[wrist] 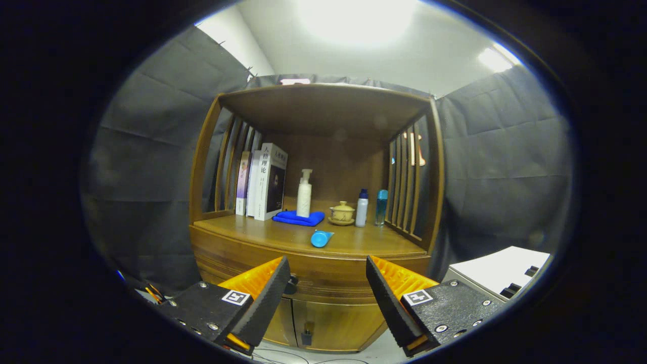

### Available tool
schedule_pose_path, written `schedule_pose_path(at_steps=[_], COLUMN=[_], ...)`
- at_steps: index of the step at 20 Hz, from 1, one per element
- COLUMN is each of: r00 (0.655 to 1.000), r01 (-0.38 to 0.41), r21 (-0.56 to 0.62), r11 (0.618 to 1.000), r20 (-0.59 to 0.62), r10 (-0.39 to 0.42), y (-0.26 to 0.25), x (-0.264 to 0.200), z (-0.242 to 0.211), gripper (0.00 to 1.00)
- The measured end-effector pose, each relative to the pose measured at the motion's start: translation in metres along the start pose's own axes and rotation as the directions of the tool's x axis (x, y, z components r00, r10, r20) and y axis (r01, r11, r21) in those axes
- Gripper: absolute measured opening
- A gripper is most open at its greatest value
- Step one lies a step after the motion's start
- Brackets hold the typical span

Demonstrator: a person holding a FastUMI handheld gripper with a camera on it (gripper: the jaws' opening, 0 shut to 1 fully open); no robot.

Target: Pull open the drawer, take out the items inside it, and place them on the countertop above the cabinet.

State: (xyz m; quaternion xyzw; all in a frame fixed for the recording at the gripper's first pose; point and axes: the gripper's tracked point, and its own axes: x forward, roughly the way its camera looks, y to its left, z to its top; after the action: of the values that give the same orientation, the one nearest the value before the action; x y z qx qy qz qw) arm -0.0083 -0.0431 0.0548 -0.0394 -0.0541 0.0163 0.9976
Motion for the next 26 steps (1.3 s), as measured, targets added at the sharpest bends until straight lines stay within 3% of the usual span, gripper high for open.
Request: schedule_pose_path(at_steps=[7,13,26], r00=[0.998,0.999,0.998], r01=[0.031,0.047,-0.02], r21=[0.052,0.012,-0.036], r11=[0.998,0.999,0.999], r20=[0.054,-0.01,-0.059], r10=[-0.033,-0.047,0.018], y=[-0.017,-0.019,0.008], x=[-0.033,-0.033,-0.024], z=[0.004,-0.029,-0.045], gripper=[0.95,0.95,0.95])
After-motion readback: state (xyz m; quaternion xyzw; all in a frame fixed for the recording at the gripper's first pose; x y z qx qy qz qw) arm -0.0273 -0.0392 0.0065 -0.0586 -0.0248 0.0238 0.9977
